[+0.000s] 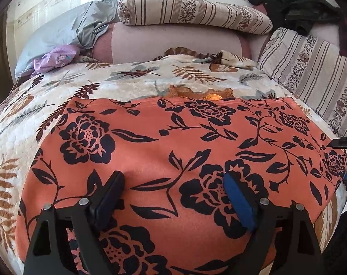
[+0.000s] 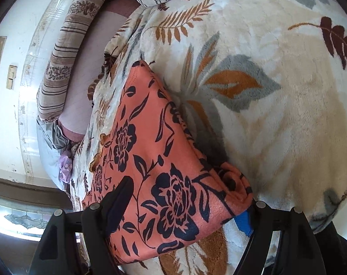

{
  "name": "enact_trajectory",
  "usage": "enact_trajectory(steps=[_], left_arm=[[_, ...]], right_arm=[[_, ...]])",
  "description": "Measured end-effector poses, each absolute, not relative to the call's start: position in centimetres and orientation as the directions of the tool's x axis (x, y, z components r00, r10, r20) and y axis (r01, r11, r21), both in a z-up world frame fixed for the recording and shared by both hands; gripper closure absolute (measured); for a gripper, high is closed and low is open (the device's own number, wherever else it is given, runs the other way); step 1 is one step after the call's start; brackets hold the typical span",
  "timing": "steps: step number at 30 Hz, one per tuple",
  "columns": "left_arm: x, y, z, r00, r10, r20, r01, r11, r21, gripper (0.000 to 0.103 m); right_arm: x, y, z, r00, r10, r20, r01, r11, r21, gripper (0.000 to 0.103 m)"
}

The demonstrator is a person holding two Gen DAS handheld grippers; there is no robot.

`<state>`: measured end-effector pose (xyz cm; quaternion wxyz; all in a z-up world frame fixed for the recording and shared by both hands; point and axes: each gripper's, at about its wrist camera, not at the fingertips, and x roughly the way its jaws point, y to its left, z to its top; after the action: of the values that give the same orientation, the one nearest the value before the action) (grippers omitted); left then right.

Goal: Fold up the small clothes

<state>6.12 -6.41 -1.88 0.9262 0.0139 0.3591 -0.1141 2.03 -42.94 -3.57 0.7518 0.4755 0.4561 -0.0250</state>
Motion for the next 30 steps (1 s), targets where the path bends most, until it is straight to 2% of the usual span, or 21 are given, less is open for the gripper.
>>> enact_trajectory(steps=[6, 12, 17, 18, 19, 21, 23, 26, 30], left_arm=[[5.9, -6.4, -1.9, 0.723, -0.189, -0.664, 0.209, 0.977, -0.050, 0.014], [5.3, -8.3, -0.7, 0.759, -0.002, -0.651, 0.088, 0.991, 0.099, 0.012], [3.5, -10.9, 2.2, 0.867, -0.004, -0.498, 0.073, 0.990, 0.118, 0.011], [3.5, -11.5, 1.9, 0.866, -0.007, -0.499, 0.089, 0.986, 0.142, 0.011], [3.9, -12.0, 1.1, 0.840, -0.014, -0.542, 0.120, 0.980, 0.160, 0.011], [5.4, -12.3, -1.2, 0.742, -0.031, -0.669, 0.171, 0.975, 0.145, 0.011], [5.4, -11.3, -1.4, 0.751, -0.068, -0.656, 0.157, 0.985, 0.076, 0.010], [6.0, -11.0, -0.8, 0.732, -0.067, -0.678, 0.138, 0.989, 0.051, 0.010], [4.9, -11.0, 0.7, 0.782, -0.096, -0.615, 0.143, 0.989, 0.027, 0.010]], right_arm=[[1.1, -42.6, -4.0, 0.579, 0.446, -0.683, 0.440, 0.534, 0.722, 0.021], [0.3, -44.1, -5.3, 0.578, 0.571, -0.582, 0.410, 0.413, 0.813, 0.021], [0.3, -44.5, -5.8, 0.581, 0.623, -0.523, 0.352, 0.387, 0.852, 0.020], [0.3, -44.4, -5.9, 0.581, 0.628, -0.518, 0.346, 0.385, 0.855, 0.018], [0.3, -44.4, -5.9, 0.583, 0.629, -0.514, 0.344, 0.382, 0.858, 0.018], [0.5, -44.0, -5.7, 0.586, 0.628, -0.512, 0.340, 0.383, 0.859, 0.013], [0.7, -43.6, -5.5, 0.584, 0.623, -0.520, 0.333, 0.401, 0.853, 0.010], [1.1, -42.8, -5.3, 0.573, 0.626, -0.530, 0.321, 0.423, 0.847, 0.009], [1.0, -42.4, -5.1, 0.579, 0.606, -0.545, 0.323, 0.442, 0.837, 0.009]])
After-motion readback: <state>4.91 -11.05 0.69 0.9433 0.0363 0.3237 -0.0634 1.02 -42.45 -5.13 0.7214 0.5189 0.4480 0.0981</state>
